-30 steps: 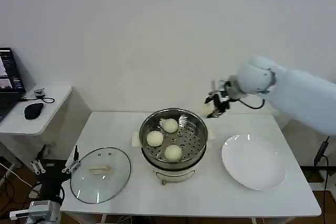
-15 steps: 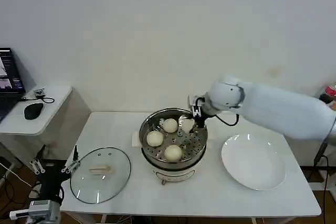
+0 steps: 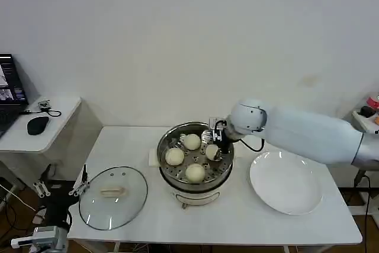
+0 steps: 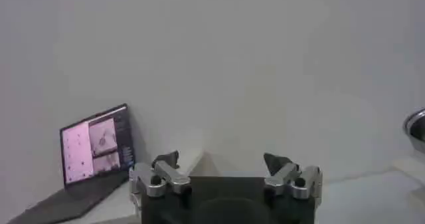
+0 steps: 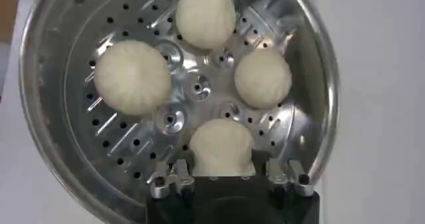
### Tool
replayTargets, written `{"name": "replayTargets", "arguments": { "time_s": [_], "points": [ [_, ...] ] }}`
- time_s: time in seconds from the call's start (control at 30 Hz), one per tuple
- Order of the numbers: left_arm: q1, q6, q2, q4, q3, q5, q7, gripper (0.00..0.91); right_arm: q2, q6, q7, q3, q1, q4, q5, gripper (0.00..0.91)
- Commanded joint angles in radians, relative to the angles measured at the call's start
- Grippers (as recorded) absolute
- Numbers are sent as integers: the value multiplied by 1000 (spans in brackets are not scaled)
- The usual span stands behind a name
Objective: Take steamed baozi put them in steamer then cover it.
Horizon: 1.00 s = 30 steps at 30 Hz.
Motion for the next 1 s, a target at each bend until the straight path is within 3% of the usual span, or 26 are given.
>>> {"name": "replayTargets", "arguments": {
  "time_s": [0.03, 0.2, 0.23, 0.7, 0.83, 0.97, 1.0],
  "points": [
    [1, -1, 1, 0, -3, -2, 0, 907, 19, -11, 9, -3, -15, -14, -4, 605],
    [2, -2, 1, -1, -6, -3, 1, 907, 26, -11, 7, -2, -18, -17, -11, 625],
    [3, -2, 1, -1, -6, -3, 1, 907, 26, -11, 7, -2, -18, -17, -11, 907],
    [-2, -2, -1, 2, -1, -3, 0, 907, -41, -14, 31, 37, 12, 66, 9, 907],
    [-5, -2, 1, 0, 3, -3, 1, 907, -90, -21, 44, 103, 29, 140, 33, 907],
    [-9, 0, 4, -4, 7, -8, 2, 907, -190, -20, 106, 165, 30, 241, 63, 907],
    [-11, 0, 4, -4, 9, -8, 3, 907, -244, -14, 147, 174, 19, 280, 85, 907]
  ]
}}
